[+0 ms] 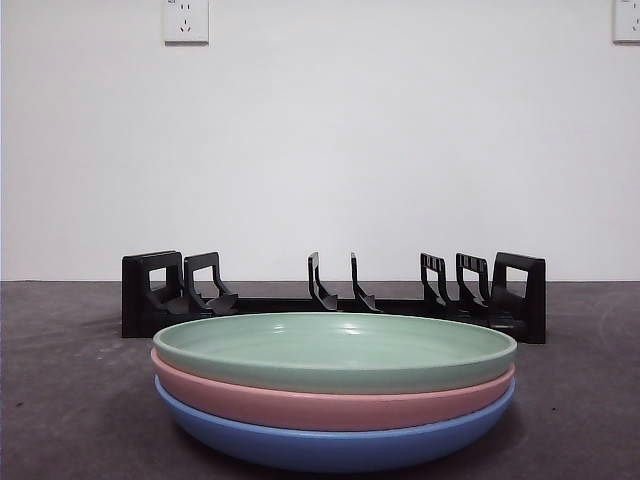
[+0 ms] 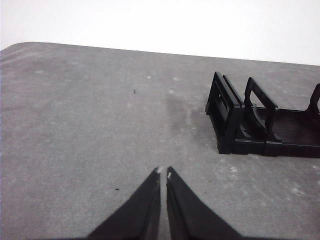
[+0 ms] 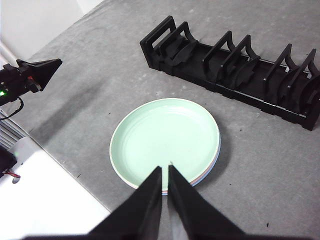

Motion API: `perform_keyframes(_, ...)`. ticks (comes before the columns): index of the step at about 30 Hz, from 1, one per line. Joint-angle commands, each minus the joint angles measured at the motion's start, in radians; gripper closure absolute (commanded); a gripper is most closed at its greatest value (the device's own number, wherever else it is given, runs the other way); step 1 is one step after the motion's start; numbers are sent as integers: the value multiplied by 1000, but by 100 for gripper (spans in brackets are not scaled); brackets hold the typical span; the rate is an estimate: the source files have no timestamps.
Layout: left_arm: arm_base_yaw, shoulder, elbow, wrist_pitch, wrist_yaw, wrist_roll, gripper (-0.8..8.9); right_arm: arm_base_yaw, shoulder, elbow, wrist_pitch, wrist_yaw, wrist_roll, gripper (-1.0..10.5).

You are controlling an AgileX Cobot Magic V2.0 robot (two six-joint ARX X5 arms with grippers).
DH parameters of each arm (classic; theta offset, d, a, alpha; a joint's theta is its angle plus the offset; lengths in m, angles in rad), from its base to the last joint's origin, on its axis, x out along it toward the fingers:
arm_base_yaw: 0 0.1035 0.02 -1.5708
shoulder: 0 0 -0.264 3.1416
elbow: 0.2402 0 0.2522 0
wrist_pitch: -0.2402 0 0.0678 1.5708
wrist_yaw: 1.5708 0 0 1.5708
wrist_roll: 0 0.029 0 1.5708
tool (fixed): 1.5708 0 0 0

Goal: Place the plate

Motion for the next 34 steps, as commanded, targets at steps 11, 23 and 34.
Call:
perform_keyframes(11,2,-1,-20,-8,-3,6,794,0,2,7,15,4,8,928)
perform_keyframes(23,2,-1,-19,-8,-3,6,794,-620,-238,-418,561,-13,-71,928)
perform_keyframes(34,2,-1,-19,-8,-3,6,794,-760,-439,-868,728,-18,-221,928)
